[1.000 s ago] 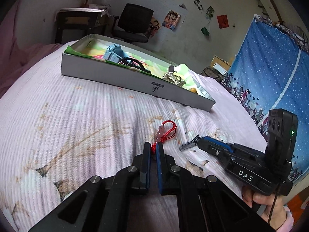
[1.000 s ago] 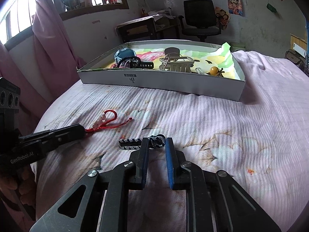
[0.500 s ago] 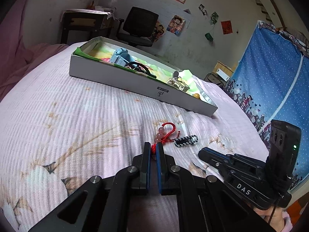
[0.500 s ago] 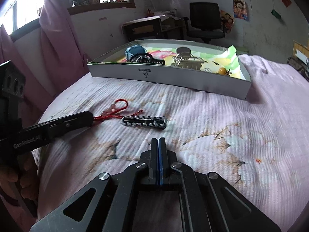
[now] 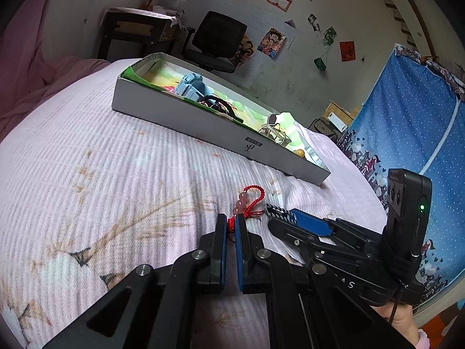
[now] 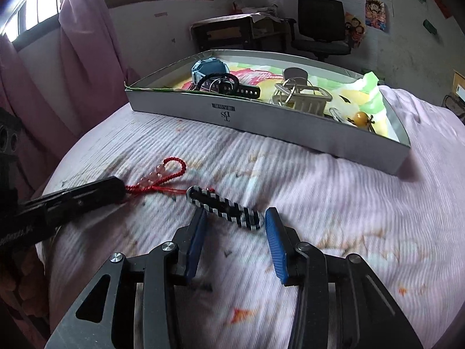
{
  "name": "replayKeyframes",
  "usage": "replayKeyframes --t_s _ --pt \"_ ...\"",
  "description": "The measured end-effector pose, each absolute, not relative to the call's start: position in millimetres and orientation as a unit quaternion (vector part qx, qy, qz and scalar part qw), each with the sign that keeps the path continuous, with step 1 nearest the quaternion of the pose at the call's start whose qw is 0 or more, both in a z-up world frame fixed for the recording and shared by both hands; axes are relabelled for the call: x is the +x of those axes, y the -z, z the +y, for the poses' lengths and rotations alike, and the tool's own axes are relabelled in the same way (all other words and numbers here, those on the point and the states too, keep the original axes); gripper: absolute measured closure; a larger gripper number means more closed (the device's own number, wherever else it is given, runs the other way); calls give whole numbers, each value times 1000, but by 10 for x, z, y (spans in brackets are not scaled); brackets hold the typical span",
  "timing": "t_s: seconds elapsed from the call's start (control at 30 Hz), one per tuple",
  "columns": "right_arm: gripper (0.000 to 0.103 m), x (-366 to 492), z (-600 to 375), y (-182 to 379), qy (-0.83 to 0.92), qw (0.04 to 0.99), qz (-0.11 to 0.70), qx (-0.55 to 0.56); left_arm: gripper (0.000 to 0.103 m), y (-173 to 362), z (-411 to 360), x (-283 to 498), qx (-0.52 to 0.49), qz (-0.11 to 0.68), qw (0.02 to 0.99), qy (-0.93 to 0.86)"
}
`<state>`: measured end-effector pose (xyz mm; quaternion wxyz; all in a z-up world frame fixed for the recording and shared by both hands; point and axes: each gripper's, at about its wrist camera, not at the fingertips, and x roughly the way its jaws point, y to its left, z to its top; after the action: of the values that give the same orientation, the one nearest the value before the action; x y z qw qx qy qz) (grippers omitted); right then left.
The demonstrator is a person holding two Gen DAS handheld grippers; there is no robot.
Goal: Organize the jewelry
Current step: 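Grasp the red bead bracelet with the left gripper while the right grasps the black bead chain, then carry the red bracelet and black bead chain over the tray with both grippers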
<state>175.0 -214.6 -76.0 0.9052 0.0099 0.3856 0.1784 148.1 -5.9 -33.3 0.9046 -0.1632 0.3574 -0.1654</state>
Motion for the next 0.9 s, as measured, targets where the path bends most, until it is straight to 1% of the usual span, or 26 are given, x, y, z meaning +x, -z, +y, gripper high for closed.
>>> replayKeyframes --t_s 0.07,0.13,0.23,0.5,0.9 --pt "67 1749 -2136 757 -178 906 383 9 97 341 -63 1492 -163 358 904 167" --pt "78 1729 -2132 754 -182 907 380 10 97 343 -68 1492 -162 358 904 167" --pt "87 1704 -2112 753 -182 908 377 8 97 342 -72 1489 -161 357 905 168" --pt "87 1646 -2103 738 -177 914 365 4 97 318 -75 1471 -157 351 908 168" --pt "87 1503 -2390 623 -133 938 315 51 97 144 -36 1366 -158 321 920 161"
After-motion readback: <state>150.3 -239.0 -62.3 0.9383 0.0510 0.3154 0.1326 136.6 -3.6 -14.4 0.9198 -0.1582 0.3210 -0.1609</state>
